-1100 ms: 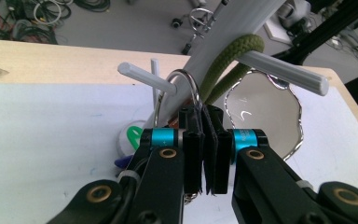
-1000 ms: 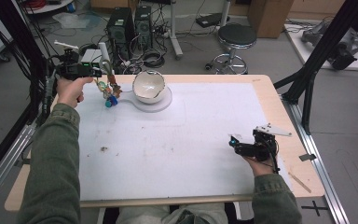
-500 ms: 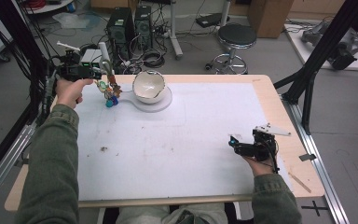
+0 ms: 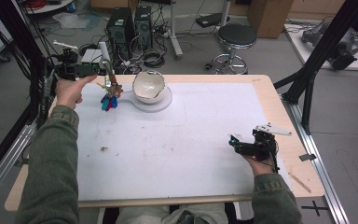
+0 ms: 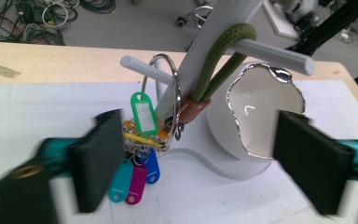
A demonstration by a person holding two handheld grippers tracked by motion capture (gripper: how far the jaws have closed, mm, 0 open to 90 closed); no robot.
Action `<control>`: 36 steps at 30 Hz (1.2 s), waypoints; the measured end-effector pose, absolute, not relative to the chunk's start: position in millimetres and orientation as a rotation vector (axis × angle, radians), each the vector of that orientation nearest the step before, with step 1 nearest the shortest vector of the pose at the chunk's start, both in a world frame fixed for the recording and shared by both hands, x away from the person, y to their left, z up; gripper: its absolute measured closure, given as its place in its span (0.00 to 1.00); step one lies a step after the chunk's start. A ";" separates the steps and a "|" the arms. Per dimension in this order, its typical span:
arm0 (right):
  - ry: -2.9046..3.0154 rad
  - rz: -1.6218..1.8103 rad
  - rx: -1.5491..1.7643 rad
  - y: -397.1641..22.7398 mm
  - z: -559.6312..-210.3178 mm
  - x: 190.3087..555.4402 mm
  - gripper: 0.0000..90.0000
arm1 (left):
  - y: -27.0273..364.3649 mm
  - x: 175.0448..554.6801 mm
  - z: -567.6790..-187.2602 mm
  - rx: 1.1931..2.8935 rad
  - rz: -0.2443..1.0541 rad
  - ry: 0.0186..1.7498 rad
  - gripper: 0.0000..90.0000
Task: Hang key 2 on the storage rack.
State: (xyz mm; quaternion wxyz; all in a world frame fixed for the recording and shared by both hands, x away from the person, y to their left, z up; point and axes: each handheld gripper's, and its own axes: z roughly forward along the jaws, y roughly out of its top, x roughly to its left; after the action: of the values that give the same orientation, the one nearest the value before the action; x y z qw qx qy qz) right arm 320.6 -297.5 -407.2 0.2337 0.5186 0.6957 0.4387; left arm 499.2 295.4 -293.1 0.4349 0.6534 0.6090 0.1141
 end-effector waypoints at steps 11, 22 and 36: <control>1.908 1.208 1.420 -296.4 -406.6 321.2 0.01 | 303.8 486.0 -301.2 1.575 0.282 1.519 0.02; 1.902 1.211 1.426 -296.6 -406.2 321.0 0.01 | 311.4 467.7 -309.2 1.581 0.256 1.476 0.02; 1.901 1.199 1.427 -297.5 -407.1 322.5 0.01 | 291.3 446.7 -307.7 1.679 0.307 1.430 0.02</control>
State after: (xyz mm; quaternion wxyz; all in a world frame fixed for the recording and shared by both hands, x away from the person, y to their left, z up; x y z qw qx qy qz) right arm 322.5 -297.5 -407.1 0.2373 0.5205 0.6937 0.4376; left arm 446.7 291.3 -307.7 0.4419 0.6764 0.5761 0.1238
